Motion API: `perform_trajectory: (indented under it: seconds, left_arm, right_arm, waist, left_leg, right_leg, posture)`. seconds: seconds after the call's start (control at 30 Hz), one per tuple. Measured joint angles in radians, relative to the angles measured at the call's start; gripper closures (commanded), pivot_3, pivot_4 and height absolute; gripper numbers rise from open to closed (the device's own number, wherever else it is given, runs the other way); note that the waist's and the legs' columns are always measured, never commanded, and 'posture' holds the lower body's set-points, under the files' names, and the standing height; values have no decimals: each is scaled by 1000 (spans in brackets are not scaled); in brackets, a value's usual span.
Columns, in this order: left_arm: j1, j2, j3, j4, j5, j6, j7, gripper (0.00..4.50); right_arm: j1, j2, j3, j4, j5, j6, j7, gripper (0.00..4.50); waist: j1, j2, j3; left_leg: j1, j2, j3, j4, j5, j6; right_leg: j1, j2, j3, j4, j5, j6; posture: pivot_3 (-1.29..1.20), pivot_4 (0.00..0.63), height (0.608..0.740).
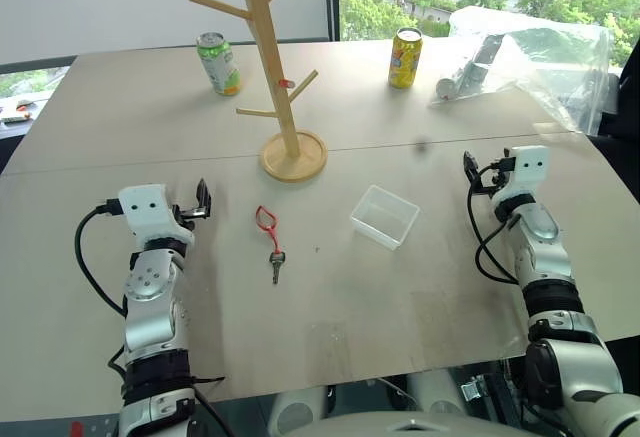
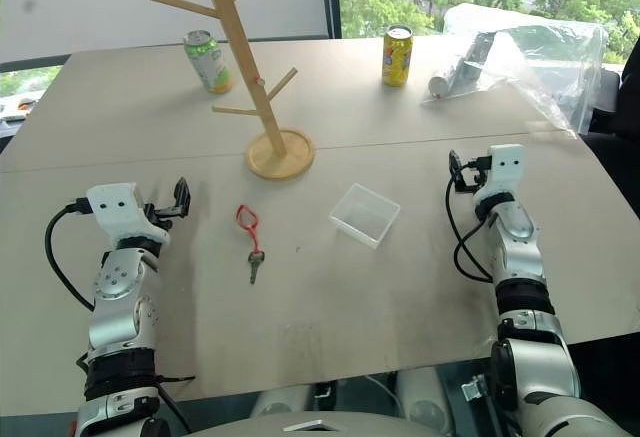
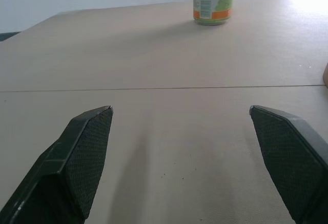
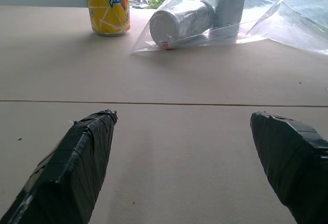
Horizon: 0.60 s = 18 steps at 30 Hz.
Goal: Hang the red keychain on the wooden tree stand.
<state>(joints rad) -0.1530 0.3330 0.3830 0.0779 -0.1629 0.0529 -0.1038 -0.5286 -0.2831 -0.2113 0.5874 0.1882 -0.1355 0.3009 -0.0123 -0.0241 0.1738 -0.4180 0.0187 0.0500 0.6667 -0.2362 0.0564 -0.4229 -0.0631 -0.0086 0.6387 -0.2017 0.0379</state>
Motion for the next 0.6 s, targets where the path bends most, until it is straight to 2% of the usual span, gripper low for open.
perform_trajectory:
  seconds: [0.6]
  left_arm:
    - [1,0,0,0,-21,5,-2,72]
  right_arm:
    - [3,0,0,0,0,0,-2,0]
  waist:
    - [0,0,0]
  left_leg:
    - [0,0,0,0,0,0]
  right_leg:
    - [0,0,0,0,0,0]
  posture:
    - [0,150,740]
